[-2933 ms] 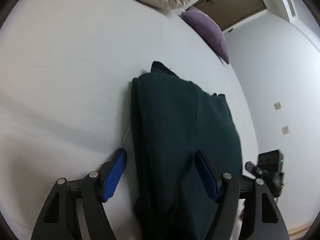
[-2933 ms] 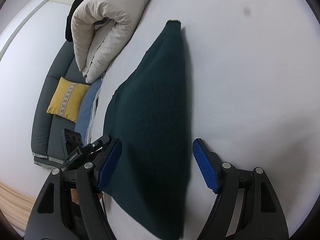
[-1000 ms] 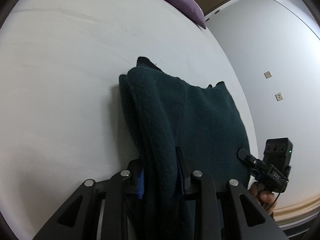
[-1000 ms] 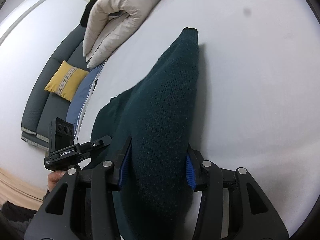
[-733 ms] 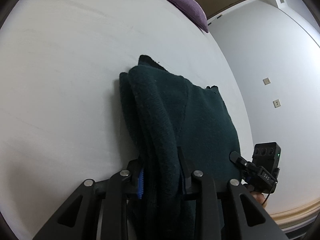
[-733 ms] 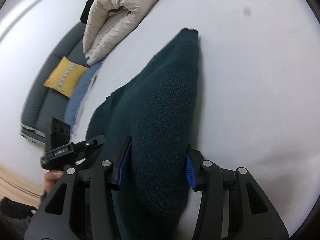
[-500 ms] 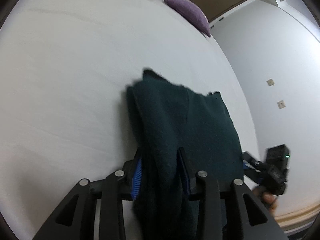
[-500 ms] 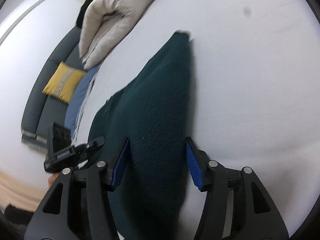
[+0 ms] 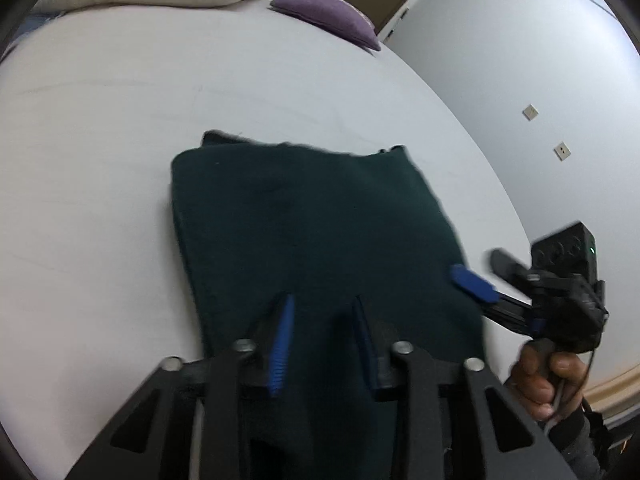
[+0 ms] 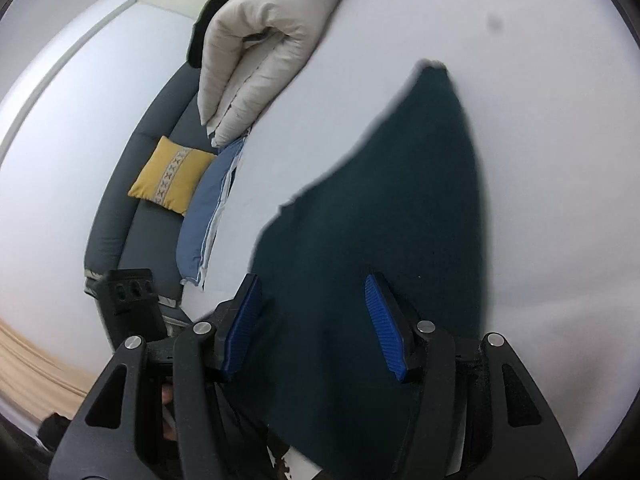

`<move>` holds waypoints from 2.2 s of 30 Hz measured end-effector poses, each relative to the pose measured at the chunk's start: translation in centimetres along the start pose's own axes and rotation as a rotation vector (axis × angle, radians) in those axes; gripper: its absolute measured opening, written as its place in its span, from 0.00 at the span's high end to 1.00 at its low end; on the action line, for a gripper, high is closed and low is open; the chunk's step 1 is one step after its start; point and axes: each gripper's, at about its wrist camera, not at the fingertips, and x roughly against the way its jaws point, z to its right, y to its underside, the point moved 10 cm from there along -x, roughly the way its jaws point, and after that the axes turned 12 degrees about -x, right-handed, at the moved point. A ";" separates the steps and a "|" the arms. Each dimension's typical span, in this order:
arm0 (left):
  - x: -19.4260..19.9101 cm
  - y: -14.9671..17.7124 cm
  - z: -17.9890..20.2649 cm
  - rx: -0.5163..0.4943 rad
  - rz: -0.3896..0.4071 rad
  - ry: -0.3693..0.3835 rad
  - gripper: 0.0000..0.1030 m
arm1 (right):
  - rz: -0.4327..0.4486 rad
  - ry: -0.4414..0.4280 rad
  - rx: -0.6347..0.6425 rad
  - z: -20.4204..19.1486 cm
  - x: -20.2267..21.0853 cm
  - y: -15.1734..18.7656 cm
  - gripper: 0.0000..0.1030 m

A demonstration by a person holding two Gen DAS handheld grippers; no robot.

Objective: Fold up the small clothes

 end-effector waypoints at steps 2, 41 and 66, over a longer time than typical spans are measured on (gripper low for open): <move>0.3 0.1 -0.5 0.010 0.016 0.030 0.76 | 0.010 -0.035 -0.035 0.5 1.2 0.4 0.54; 26.7 -4.3 8.3 -0.391 0.665 -0.759 0.00 | 0.855 0.521 0.721 -19.2 20.8 9.3 0.00; 11.9 3.5 -0.7 -0.099 0.062 -0.606 0.00 | 0.409 0.859 0.335 -5.3 9.5 8.0 0.00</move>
